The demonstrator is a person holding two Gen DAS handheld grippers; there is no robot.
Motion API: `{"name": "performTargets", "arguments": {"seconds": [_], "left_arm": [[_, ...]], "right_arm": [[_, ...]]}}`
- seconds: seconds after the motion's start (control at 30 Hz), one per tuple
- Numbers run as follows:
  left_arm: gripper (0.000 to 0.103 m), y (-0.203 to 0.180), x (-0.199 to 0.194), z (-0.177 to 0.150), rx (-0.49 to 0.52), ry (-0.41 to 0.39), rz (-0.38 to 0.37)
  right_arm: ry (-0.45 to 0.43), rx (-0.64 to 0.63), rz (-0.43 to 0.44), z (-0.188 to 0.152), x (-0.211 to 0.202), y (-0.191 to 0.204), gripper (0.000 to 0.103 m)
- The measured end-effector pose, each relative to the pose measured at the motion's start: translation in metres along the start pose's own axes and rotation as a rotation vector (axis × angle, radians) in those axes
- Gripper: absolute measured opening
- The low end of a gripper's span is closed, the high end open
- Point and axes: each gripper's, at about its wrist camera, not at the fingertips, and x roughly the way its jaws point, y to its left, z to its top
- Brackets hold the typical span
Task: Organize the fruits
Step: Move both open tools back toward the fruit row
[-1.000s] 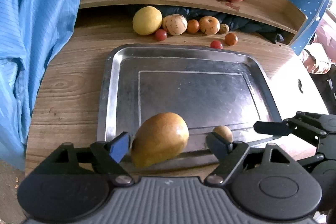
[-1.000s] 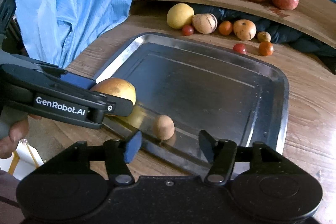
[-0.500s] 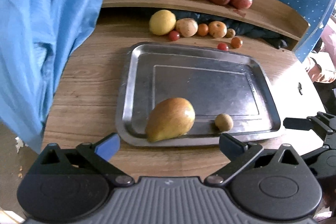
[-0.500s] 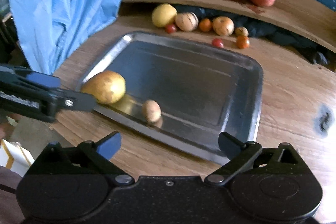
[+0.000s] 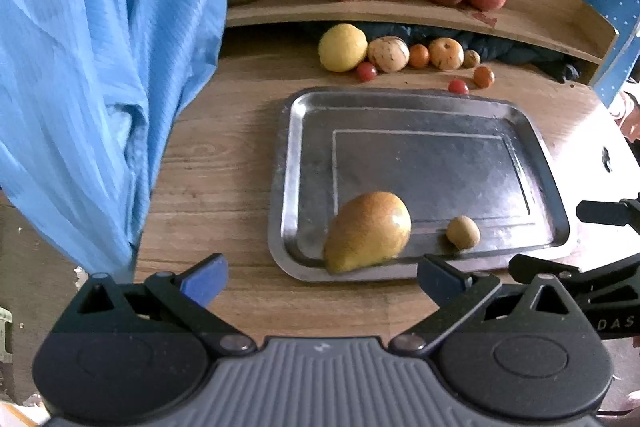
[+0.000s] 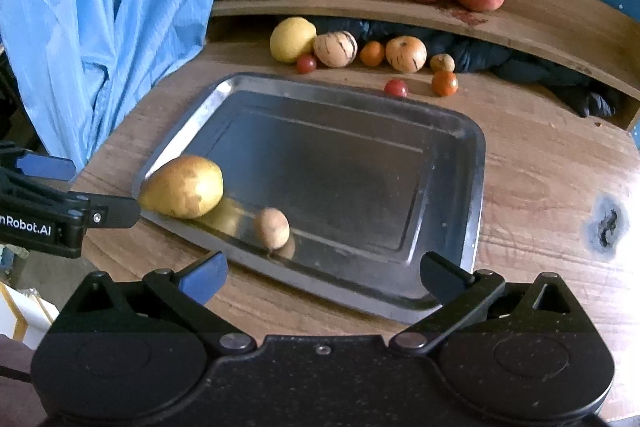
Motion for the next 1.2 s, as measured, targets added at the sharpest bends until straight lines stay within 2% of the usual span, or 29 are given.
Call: {"name": "performTargets", "arguments": {"seconds": [0.27, 0.6, 1.2], "left_arm": [[0.103, 0.004, 0.005, 0.013, -0.017, 0.002, 0.028], [0.103, 0.009, 0.027, 0.038, 0.015, -0.002, -0.01], [0.103, 0.018, 0.072, 0.109, 0.092, 0.011, -0.066]], "right_arm": [[-0.032, 0.013, -0.01, 0.012, -0.002, -0.004, 0.102], [-0.034, 0.029, -0.062, 0.029, 0.009, -0.014, 0.102], [-0.013, 0.086, -0.135, 0.075, 0.044, -0.027, 0.102]]}}
